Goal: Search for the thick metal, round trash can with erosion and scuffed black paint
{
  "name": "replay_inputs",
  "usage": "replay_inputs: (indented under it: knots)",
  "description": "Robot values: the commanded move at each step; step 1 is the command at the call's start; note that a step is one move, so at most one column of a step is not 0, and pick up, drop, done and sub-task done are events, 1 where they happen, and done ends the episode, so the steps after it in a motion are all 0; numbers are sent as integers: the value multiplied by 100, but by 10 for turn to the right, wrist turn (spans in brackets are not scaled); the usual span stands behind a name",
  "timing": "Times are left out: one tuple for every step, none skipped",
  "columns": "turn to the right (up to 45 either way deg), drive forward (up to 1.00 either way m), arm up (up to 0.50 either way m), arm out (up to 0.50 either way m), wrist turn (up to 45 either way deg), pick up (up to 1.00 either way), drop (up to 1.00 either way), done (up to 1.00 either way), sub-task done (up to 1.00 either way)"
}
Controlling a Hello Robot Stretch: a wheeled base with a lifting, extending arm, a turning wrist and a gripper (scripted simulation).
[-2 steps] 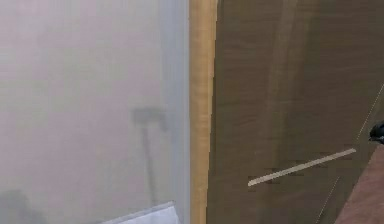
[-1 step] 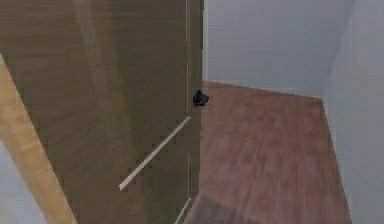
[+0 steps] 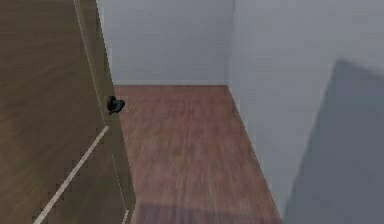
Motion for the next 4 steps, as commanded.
replay_inputs:
  knots:
    - [0,100,0,0,0,0,0,0,0]
    - [0,35,0,0,0,0,0,0,0]
    - [60,0,0,0,0,0,0,0,0]
    - [0,15,0,0,0,0,0,0,0]
